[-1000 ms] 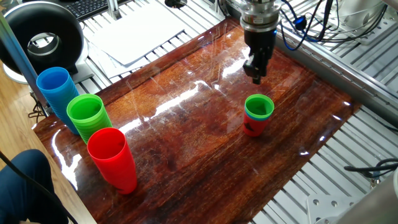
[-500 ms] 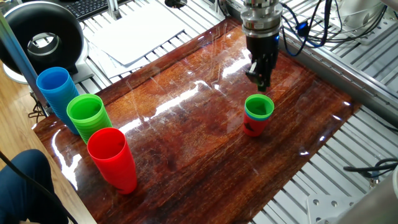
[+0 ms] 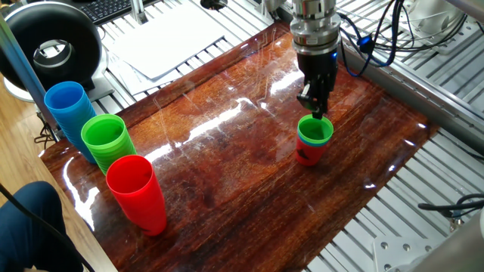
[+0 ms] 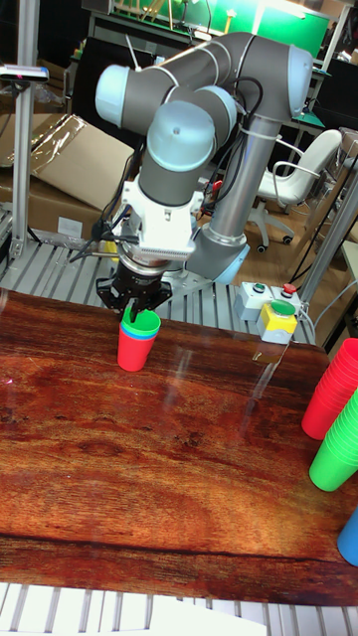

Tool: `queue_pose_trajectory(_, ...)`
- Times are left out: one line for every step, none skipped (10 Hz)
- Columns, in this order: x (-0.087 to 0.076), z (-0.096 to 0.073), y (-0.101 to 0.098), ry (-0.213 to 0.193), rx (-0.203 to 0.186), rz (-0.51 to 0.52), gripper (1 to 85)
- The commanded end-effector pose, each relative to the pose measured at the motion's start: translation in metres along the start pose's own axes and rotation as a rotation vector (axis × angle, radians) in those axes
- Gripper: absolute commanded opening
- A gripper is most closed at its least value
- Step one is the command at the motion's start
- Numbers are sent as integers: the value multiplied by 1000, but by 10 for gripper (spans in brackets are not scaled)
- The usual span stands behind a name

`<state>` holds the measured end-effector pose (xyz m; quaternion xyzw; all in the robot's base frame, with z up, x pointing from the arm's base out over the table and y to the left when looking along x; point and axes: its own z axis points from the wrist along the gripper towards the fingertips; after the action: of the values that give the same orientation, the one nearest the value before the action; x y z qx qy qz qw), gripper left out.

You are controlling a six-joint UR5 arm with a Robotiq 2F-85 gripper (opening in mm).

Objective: Pick up the cup

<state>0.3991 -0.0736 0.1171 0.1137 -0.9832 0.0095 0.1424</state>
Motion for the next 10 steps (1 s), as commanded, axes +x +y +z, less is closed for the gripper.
queue_pose_trajectory(-2,5,-1,-10,-1,-6,263)
queue_pose_trajectory(-1,5,-2,-9,0,-10,263)
queue_pose_trajectory(-1,6,-2,-9,0,-11,263)
queue_pose_trajectory(-1,7,-3,-11,1,-10,250)
queue_pose_trajectory(0,8,-4,-11,2,-6,230)
queue_pose_trajectory(0,8,-4,-11,2,-2,193)
queue_pose_trajectory(0,8,-3,-10,-1,4,177)
queue_pose_trajectory(0,9,-2,-10,-1,10,163)
queue_pose_trajectory(-1,9,-2,-10,-1,11,157)
queue_pose_trajectory(-1,9,-1,-10,-3,12,153)
